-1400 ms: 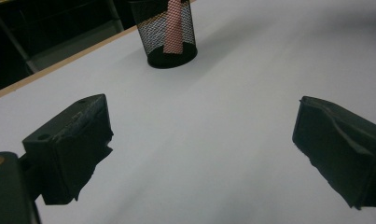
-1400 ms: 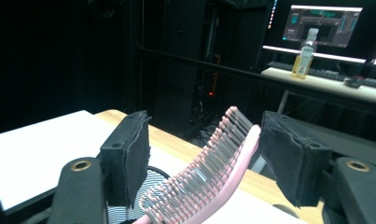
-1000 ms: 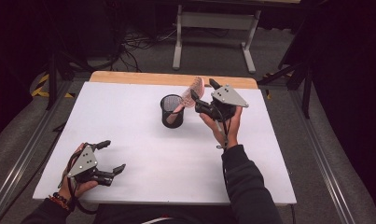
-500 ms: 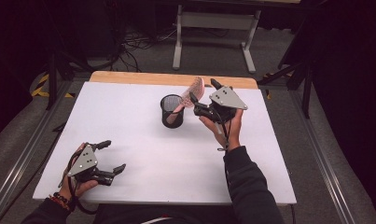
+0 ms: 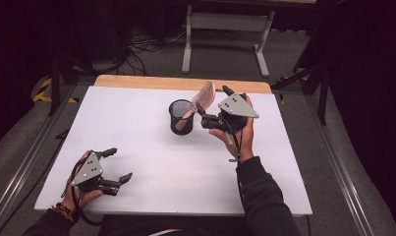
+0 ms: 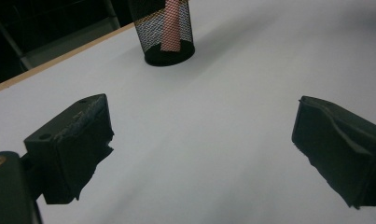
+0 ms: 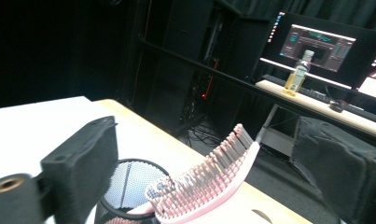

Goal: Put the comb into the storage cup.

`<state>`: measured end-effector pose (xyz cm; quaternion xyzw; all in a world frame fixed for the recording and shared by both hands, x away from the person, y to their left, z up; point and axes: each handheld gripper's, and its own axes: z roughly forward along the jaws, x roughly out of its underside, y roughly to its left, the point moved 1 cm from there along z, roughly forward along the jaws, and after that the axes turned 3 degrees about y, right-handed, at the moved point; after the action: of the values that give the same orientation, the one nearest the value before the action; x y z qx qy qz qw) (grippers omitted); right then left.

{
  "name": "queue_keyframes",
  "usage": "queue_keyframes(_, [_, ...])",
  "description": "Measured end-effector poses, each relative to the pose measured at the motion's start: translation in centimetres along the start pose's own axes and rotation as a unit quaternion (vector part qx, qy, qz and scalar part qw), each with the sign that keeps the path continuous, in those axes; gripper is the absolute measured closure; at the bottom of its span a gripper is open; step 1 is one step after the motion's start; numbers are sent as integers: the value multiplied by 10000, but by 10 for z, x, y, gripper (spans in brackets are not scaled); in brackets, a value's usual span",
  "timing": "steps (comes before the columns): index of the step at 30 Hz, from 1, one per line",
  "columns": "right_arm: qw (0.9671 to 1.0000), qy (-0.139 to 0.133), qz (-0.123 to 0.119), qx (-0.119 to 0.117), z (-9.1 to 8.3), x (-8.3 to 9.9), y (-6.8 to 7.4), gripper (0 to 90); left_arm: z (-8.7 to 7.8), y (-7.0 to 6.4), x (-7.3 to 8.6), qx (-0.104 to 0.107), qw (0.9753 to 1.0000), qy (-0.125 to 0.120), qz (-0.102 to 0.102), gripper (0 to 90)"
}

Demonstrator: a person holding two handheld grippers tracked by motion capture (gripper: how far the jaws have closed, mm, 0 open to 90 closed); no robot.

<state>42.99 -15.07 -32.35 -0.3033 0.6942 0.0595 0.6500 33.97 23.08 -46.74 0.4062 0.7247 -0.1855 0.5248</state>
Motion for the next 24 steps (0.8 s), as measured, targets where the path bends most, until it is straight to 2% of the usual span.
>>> queue_keyframes(3, [10000, 9, -75, -40, -3, -1, 2, 55, 0, 0, 0, 0, 10000, 2, -7, 61])
queue_keyframes(9, [9997, -18, -250, 29, -11, -3, 5, 60, 0, 0, 0, -9, 10000, 13, -1, 61])
queue_keyframes(11, [9997, -28, -235, -47, -13, -3, 5, 73, 0, 0, 0, -18, 10000, 40, -6, 59])
queue_keyframes(18, [9995, -10, -320, -51, -21, 1, 6, 73, 1, -1, -1, 31, 10000, 39, 17, 60])
queue_keyframes(24, [9991, 51, -416, -105, -30, 4, 6, 81, 1, -1, -1, -47, 10000, 54, 47, 55])
